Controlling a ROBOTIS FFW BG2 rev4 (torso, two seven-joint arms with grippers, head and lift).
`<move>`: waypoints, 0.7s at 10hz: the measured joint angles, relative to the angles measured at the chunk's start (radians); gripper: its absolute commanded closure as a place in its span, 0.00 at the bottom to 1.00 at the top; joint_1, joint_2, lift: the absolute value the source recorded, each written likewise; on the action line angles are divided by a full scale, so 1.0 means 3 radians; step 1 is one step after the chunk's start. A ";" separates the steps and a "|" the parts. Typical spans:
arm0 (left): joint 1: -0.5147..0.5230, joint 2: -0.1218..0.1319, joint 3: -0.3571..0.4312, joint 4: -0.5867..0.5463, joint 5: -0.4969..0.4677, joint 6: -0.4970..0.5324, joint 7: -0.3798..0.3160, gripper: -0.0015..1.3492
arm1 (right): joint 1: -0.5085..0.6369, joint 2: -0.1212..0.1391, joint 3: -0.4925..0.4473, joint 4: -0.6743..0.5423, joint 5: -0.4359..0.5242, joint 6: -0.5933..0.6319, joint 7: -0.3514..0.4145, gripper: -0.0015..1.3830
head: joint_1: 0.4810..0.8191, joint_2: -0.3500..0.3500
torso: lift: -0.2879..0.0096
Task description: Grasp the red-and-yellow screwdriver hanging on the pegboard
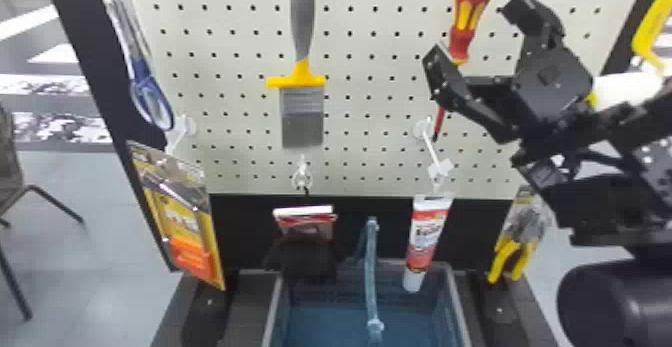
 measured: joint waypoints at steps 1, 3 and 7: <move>-0.0007 0.0003 -0.0002 0.0000 -0.0002 0.0008 0.0000 0.31 | -0.0063 -0.0009 0.0000 0.0026 -0.0017 0.0000 -0.0004 0.02 | 0.20 0.50 | 0.63; -0.0023 0.0010 -0.0010 0.0000 -0.0006 0.0018 -0.0005 0.31 | -0.0128 -0.0017 0.0000 0.0046 -0.0037 0.0000 -0.0017 0.02 | 0.20 0.50 | 0.63; -0.0022 0.0007 -0.0015 0.0001 -0.0007 0.0024 -0.0005 0.30 | -0.0123 -0.0012 0.0028 0.0084 -0.0065 -0.0010 -0.0046 0.25 | 0.20 0.50 | 0.63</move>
